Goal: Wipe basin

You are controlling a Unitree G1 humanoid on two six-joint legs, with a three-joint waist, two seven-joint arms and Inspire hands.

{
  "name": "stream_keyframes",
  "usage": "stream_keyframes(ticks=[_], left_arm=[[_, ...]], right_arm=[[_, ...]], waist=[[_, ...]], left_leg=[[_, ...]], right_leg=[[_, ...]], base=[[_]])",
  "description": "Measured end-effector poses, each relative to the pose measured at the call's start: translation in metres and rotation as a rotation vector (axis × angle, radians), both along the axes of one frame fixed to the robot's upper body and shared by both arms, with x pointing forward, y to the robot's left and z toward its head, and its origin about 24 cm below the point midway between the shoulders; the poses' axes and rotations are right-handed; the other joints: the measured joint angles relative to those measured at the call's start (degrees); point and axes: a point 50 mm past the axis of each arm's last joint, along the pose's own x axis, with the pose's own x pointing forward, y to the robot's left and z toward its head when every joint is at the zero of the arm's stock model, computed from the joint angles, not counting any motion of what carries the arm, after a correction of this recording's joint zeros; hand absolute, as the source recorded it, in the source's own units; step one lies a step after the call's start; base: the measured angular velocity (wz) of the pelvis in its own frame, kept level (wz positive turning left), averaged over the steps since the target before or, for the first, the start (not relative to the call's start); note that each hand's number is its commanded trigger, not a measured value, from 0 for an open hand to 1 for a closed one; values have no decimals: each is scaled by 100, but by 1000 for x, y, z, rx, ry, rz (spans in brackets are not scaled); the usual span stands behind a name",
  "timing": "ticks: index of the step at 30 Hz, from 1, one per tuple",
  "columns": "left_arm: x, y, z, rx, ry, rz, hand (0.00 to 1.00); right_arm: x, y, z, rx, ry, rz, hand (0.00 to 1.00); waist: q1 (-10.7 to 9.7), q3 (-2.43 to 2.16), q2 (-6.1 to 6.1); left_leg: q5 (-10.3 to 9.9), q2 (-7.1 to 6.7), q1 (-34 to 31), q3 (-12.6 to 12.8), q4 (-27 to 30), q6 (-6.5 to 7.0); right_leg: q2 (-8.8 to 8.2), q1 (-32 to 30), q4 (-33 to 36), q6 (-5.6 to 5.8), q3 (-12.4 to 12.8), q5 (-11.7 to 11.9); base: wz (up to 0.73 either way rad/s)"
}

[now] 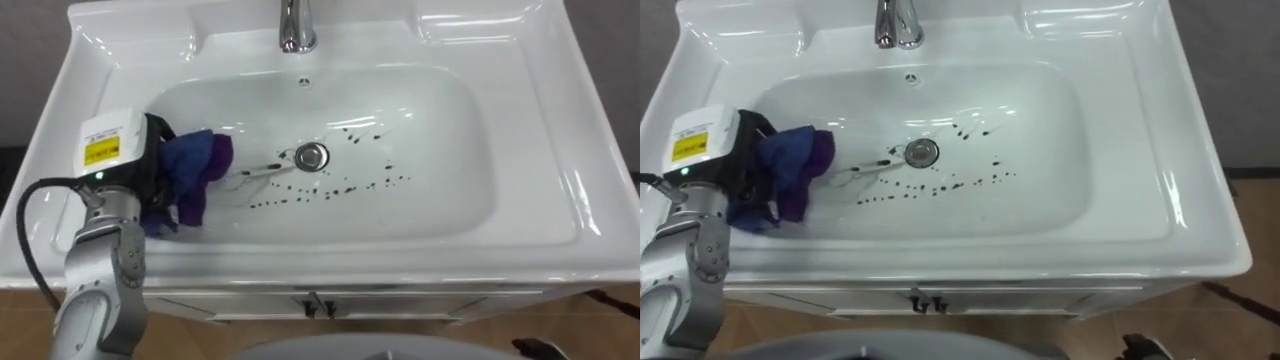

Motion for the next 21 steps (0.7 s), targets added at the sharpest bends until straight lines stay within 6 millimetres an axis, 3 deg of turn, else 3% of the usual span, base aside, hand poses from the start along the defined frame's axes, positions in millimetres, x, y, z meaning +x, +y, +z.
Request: stream_keyframes(ticks=[11,21], left_arm=[[-2,-25,-14,-28,12,-115,100],[-10,-20,-31,5,70,-83,100]], right_arm=[[-6,6,-3,32,30,9,0],[-6,15,-6,74,59,7,0]], waist=[[-140,-15,-44],[-312,-24,-33]], left_leg=[[0,8,17,193,-40,0],[0,35,116,474,-42,0]], right_leg=[[45,-101,6,-6,261,48],[64,-87,17,-11,361,56]], base=[[-10],[-8]])
